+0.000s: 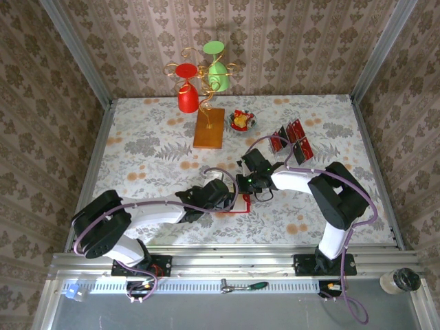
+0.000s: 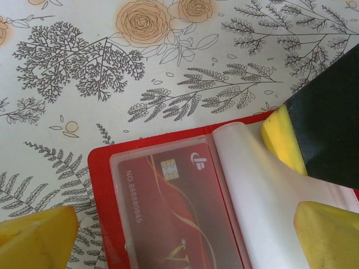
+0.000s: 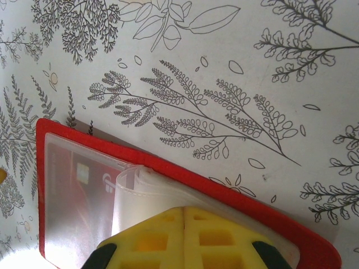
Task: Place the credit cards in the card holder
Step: Flip over the card slot in the card holder.
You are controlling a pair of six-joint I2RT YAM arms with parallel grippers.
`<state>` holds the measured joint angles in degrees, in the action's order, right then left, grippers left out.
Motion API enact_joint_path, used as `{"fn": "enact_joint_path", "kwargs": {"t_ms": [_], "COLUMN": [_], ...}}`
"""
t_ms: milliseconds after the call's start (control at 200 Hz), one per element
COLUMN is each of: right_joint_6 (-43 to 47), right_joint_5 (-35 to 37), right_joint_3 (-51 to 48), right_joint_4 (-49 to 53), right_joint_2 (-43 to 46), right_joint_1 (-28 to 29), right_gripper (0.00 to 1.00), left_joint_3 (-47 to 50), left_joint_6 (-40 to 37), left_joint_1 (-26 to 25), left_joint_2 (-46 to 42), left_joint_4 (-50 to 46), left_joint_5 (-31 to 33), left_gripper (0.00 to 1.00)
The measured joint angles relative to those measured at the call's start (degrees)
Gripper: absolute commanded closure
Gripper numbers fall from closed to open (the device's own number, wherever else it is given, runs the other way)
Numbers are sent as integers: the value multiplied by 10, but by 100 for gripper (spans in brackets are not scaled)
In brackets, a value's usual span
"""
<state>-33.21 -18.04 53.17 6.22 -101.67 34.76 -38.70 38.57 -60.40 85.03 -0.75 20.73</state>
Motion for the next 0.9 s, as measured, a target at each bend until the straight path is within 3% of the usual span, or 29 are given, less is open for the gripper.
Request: {"fn": "enact_joint_path", "kwargs": {"t_ms": [250, 445, 565, 795, 900], "right_joint_6": [-2, -2, -1, -20, -43], "right_joint_5": [-3, -4, -4, 2, 13], "right_joint_3": [0, 3, 6, 8, 1], "right_joint_4": [-2, -2, 3, 19, 19], "right_joint_2": [-1, -3, -3, 22, 55], "right_joint_1": [0, 0, 0, 0, 2], "right_gripper": [96, 94, 86, 66, 62], "left_joint_3": [-9, -9, -6, 9, 14], "left_joint_6": [-5, -5, -5, -2, 0], "left_joint_1": [-4, -7, -7, -7, -7], "left_joint_2": [26, 34, 34, 34, 34], "left_joint_4": [-5, -10, -11, -9, -5], "left_joint_5": [0, 3, 3, 3, 3], "left_gripper": [0, 9, 15, 15, 15]}}
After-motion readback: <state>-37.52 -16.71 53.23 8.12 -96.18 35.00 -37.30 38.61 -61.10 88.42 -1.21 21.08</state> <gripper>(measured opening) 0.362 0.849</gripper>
